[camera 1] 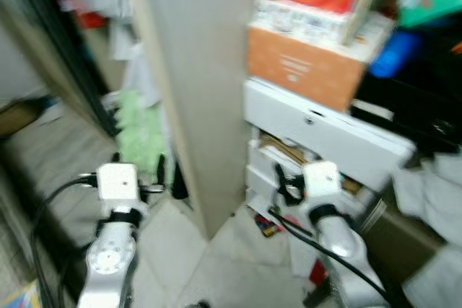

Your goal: Clean up the room

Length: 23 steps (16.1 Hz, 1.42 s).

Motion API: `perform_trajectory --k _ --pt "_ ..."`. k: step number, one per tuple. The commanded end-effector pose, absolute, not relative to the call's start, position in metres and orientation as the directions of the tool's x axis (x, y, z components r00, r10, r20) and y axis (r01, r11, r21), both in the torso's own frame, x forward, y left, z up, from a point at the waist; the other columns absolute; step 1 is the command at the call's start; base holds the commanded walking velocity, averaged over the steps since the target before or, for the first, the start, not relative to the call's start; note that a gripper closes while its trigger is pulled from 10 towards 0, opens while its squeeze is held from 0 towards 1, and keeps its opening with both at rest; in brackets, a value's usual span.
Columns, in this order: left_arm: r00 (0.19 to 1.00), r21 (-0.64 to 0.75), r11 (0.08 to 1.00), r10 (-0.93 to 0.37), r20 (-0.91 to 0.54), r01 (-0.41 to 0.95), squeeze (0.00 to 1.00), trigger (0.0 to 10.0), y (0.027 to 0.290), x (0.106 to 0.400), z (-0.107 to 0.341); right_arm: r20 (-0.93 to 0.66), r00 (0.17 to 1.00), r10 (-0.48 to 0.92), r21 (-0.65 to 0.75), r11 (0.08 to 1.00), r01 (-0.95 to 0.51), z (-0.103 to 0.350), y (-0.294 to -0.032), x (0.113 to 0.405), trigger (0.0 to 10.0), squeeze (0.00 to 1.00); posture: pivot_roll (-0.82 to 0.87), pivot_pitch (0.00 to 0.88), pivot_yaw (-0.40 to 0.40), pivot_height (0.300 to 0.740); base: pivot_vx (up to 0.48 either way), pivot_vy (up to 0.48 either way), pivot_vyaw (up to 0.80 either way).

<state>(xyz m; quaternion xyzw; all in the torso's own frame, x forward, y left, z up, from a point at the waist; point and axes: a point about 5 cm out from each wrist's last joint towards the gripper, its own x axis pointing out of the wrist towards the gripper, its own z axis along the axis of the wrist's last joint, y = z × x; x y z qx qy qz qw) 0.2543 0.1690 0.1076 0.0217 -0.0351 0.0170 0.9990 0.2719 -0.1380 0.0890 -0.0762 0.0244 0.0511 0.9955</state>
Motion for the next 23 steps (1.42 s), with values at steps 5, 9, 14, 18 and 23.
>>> perform_trajectory --k 5,9,14,18,23 --pt "0.993 0.07 0.993 0.089 0.082 -0.094 0.0 10.0 0.18 0.254 0.109 -0.033 0.991 0.128 -0.125 0.983 -0.131 0.093 -0.129 0.273 10.0 0.0 -0.02 0.069 0.011 0.74 0.0 0.0 0.8" --pt "0.983 0.07 0.982 0.171 0.061 -0.175 0.0 10.0 0.198 0.242 0.106 -0.003 0.986 0.165 -0.142 0.976 -0.164 0.099 -0.132 0.269 10.0 0.0 0.0 0.065 0.01 0.74 0.0 0.0 0.8" --pt "0.982 0.063 0.98 0.189 0.017 -0.189 0.0 10.0 0.203 0.231 0.097 -0.009 0.985 0.174 -0.137 0.975 -0.174 0.097 -0.136 0.265 10.0 0.0 0.01 0.073 -0.001 0.74 0.0 0.0 0.8" --pt "0.987 0.066 0.985 0.159 0.023 -0.16 0.0 10.0 0.198 0.234 0.099 -0.009 0.981 0.191 -0.132 0.973 -0.191 0.099 -0.135 0.264 10.0 0.0 0.0 0.081 0.001 0.74 0.0 0.0 0.8" --pt "0.989 0.06 0.987 0.145 0.025 -0.146 0.0 10.0 0.195 0.237 0.1 -0.004 0.98 0.199 -0.12 0.973 -0.199 0.1 -0.131 0.267 10.0 0.0 0.0 0.085 0.003 0.74 0.0 0.0 0.8"
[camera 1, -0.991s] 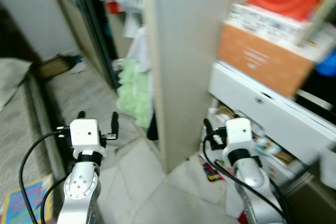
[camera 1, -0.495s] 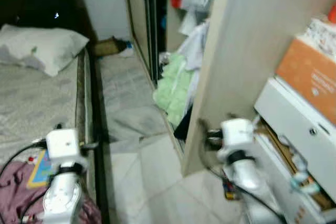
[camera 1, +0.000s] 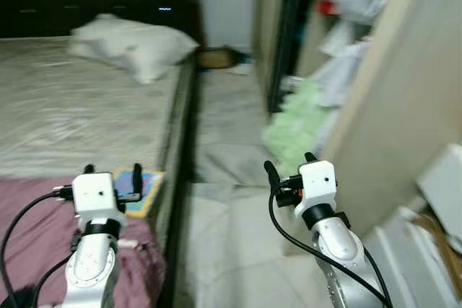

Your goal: Clean up the room

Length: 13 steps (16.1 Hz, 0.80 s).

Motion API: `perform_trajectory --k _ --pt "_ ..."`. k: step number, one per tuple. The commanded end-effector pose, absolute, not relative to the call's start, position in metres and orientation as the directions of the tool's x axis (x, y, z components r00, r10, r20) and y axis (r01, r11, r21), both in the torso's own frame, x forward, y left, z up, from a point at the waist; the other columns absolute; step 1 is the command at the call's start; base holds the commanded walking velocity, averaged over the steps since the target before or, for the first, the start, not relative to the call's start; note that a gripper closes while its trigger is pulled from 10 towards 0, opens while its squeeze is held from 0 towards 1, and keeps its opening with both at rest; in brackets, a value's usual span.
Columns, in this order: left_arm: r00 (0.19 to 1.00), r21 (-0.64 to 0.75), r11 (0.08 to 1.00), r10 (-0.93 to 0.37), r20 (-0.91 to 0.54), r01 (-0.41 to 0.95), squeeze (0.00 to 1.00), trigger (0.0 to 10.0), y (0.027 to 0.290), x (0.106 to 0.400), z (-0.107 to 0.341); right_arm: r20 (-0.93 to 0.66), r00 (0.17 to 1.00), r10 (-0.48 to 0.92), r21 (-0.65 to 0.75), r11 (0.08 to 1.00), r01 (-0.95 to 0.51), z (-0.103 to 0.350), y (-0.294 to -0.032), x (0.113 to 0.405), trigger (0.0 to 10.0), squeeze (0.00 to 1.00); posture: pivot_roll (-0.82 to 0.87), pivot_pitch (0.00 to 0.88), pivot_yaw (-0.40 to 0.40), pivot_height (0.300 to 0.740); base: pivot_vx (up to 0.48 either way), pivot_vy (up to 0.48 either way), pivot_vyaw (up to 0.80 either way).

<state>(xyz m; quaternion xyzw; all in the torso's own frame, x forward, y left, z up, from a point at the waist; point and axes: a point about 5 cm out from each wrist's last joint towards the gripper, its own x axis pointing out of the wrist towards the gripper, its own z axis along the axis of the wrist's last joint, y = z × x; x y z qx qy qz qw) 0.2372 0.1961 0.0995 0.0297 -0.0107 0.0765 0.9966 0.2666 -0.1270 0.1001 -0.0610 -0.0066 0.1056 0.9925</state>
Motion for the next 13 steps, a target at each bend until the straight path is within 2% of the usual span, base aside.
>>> perform_trajectory --k 1,10,13 --pt "0.989 0.061 0.987 0.145 0.025 -0.146 0.0 10.0 0.195 0.2367 0.1004 -0.004 0.98 0.2 -0.119 0.973 -0.199 0.0998 -0.1309 0.2669 10.0 0.0 0.0 0.085 0.003 0.74 0.0 0.0 0.8" --pt "0.99 0.068 0.988 0.136 0.026 -0.138 0.0 10.0 0.1947 0.2389 0.1009 0.009 0.982 0.188 -0.104 0.977 -0.186 0.1013 -0.128 0.2693 10.0 0.0 0.0 0.085 0.004 0.74 0.0 0.0 0.8" --pt "0.99 0.066 0.988 0.138 0.026 -0.14 0.0 10.0 0.1944 0.2396 0.1007 0.009 0.994 0.109 -0.088 0.99 -0.108 0.0996 -0.1282 0.2687 10.0 0.0 0.0 0.085 0.003 0.74 0.0 0.0 0.8"
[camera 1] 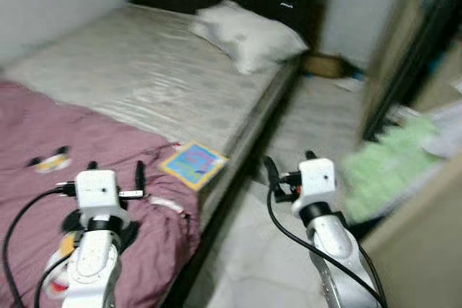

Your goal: Clean up the room

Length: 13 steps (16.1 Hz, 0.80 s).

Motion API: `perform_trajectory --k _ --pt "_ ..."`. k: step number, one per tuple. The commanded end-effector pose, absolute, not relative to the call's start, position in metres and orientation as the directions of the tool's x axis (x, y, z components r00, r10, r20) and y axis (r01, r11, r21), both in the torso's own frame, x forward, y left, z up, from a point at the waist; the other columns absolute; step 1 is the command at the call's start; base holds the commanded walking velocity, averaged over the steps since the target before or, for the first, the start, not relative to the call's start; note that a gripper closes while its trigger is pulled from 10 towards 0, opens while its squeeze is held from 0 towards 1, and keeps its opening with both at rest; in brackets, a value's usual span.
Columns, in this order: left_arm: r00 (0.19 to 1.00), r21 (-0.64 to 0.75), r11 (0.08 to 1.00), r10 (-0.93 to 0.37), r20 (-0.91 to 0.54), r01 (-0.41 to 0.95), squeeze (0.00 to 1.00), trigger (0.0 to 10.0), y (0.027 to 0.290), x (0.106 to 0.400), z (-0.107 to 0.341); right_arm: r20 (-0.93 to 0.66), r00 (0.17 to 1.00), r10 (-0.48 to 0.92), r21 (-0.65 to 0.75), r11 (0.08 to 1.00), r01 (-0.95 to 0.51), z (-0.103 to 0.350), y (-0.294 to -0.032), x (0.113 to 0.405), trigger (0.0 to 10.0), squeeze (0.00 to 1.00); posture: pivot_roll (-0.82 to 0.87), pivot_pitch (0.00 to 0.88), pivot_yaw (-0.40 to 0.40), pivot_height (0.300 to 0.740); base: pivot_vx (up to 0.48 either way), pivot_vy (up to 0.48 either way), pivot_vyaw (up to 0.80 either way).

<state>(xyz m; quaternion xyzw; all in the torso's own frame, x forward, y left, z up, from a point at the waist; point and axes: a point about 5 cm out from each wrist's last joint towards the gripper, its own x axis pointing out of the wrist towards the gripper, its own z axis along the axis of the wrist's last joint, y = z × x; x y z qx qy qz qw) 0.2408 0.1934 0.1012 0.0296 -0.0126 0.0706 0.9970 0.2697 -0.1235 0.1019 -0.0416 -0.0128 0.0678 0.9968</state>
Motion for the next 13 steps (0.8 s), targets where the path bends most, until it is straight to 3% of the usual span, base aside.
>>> perform_trajectory --k 1,4,9,13 --pt "0.99 0.065 0.988 0.139 0.026 -0.14 0.0 10.0 0.194 0.24 0.1 0.014 0.998 0.066 -0.071 0.995 -0.065 0.101 -0.13 0.269 10.0 0.0 0.0 0.085 0.003 0.74 0.0 0.0 0.8" --pt "0.994 0.052 0.993 0.103 0.025 -0.104 0.0 10.0 0.186 0.247 0.101 0.009 1.0 0.029 0.027 0.999 -0.03 0.11 -0.122 0.28 10.0 0.0 -0.01 0.089 0.01 0.74 0.0 0.0 0.8" --pt "0.992 0.043 0.991 0.125 0.035 -0.127 0.0 10.0 0.187 0.247 0.102 0.0 1.0 -0.004 0.072 0.997 0.004 0.118 -0.122 0.298 10.0 0.0 -0.01 0.084 0.001 0.74 0.0 0.0 0.8" --pt "0.991 0.038 0.991 0.131 0.038 -0.132 0.0 10.0 0.187 0.247 0.103 0.023 0.996 0.083 -0.106 0.991 -0.08 0.105 -0.131 0.286 10.0 0.0 0.0 0.085 -0.004 0.74 0.0 0.0 0.8"
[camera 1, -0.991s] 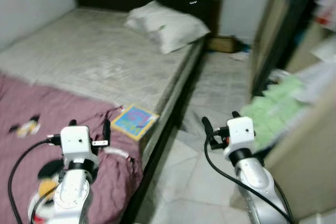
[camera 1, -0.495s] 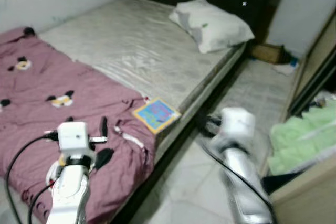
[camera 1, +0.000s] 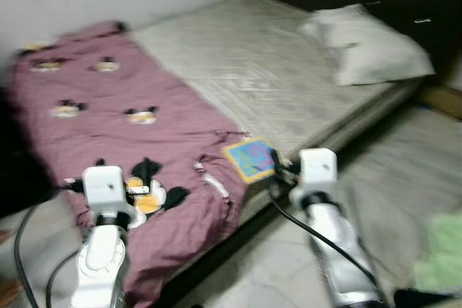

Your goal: Clean up the room

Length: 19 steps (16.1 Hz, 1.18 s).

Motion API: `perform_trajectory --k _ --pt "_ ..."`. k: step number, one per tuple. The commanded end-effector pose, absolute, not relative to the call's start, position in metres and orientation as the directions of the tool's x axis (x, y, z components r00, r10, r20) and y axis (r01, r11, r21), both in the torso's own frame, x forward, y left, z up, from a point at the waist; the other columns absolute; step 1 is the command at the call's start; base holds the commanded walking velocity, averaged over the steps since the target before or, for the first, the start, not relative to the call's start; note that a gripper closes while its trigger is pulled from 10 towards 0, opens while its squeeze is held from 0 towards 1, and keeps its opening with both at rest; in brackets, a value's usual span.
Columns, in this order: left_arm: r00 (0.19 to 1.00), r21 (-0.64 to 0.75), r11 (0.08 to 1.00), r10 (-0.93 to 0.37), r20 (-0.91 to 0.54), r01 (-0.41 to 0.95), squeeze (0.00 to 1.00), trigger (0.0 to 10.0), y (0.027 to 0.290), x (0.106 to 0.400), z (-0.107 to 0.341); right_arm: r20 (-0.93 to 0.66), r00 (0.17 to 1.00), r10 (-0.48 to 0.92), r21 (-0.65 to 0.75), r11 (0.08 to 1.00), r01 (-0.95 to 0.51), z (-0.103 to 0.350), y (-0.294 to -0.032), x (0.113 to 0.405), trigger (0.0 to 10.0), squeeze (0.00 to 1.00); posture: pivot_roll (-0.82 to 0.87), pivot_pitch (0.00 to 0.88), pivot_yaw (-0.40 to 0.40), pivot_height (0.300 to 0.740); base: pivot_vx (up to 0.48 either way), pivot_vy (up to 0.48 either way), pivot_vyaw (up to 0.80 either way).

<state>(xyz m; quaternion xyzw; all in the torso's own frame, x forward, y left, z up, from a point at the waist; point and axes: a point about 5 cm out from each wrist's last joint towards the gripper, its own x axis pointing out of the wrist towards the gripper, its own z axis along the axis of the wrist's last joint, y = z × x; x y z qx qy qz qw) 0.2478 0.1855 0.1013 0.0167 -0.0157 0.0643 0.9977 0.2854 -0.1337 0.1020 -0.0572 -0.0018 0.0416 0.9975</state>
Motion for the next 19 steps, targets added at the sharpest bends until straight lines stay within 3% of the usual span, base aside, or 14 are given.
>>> perform_trajectory --k 1,7,17,19 --pt "0.991 0.037 0.991 0.128 0.038 -0.129 0.0 10.0 0.186 0.248 0.103 0.022 0.996 0.082 -0.109 0.991 -0.08 0.107 -0.136 0.286 10.0 0.0 0.0 0.085 -0.004 0.74 0.0 0.0 0.8" --pt "0.994 0.043 0.993 0.107 0.026 -0.108 0.0 10.0 0.184 0.249 0.101 0.028 0.989 0.145 -0.116 0.983 -0.141 0.104 -0.129 0.279 10.0 0.0 0.0 0.082 -0.001 0.74 0.0 0.0 0.8" --pt "0.996 0.054 0.995 0.081 0.033 -0.083 0.0 10.0 0.183 0.256 0.103 0.055 0.991 0.121 -0.079 0.99 -0.116 0.106 -0.126 0.283 10.0 0.0 -0.01 0.07 0.037 0.74 0.0 0.0 0.79" --pt "0.996 0.055 0.995 0.08 0.036 -0.082 0.0 10.0 0.182 0.258 0.103 0.052 0.991 0.127 -0.075 0.99 -0.122 0.105 -0.126 0.284 10.0 0.0 -0.01 0.066 0.033 0.74 0.0 0.0 0.0"
